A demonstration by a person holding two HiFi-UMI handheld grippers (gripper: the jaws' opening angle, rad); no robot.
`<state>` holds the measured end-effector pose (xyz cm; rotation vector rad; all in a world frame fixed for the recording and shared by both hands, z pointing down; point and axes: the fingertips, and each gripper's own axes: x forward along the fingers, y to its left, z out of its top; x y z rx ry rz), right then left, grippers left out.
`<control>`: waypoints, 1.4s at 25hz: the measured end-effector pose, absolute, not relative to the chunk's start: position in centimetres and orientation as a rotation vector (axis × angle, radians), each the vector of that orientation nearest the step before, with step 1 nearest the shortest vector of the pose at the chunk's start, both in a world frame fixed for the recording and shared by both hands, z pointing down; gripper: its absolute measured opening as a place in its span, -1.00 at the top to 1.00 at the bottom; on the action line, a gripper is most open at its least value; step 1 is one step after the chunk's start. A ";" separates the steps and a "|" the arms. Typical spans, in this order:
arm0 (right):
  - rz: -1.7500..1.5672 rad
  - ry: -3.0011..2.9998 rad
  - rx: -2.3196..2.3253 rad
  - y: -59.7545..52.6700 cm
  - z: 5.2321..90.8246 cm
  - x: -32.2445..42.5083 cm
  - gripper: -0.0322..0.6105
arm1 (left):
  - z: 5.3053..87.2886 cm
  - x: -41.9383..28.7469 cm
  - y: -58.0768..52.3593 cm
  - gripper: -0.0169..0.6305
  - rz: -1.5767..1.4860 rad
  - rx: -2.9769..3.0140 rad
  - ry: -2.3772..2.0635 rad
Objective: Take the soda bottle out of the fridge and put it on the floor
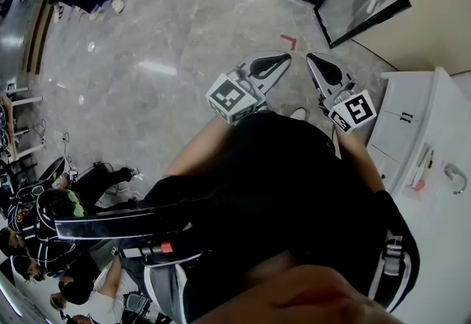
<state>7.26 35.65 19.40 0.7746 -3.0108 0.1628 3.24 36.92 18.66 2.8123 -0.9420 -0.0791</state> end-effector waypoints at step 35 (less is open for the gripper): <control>0.173 -3.038 0.820 9.3 20.3 11.1 0.86 | 18.3 7.3 10.2 0.93 -0.021 2.824 -0.940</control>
